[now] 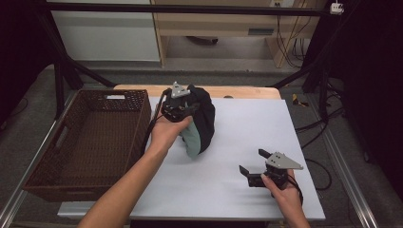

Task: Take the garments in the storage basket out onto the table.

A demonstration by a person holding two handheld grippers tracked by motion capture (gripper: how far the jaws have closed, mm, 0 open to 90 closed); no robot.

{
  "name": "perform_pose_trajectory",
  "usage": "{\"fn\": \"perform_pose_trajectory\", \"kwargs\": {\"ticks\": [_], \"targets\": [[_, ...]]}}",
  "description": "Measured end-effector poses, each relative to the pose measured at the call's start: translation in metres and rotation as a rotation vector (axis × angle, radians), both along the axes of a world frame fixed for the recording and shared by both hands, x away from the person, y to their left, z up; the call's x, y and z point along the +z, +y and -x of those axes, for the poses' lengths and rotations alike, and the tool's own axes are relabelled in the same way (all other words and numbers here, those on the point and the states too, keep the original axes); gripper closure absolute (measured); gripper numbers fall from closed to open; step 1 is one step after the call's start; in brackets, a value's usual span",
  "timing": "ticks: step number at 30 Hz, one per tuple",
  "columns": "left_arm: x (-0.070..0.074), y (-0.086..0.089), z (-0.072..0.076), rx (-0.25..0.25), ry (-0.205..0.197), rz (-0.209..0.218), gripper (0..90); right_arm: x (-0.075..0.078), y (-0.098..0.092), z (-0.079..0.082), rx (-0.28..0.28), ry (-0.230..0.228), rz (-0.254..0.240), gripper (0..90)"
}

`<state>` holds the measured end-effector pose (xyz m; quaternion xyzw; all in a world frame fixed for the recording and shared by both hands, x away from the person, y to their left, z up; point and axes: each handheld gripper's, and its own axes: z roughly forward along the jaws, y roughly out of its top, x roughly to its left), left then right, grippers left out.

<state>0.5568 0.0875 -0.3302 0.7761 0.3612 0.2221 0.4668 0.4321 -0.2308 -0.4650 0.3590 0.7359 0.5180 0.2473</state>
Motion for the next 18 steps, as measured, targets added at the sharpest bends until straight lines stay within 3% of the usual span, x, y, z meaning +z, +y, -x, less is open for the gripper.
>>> {"fn": "perform_pose_trajectory", "kwargs": {"ticks": [18], "targets": [[-0.038, -0.025, 0.016, -0.079, 0.037, -0.011, 76.1, 0.000, 0.000, 0.000, -0.002, -0.001, 0.004, 3.1]]}}
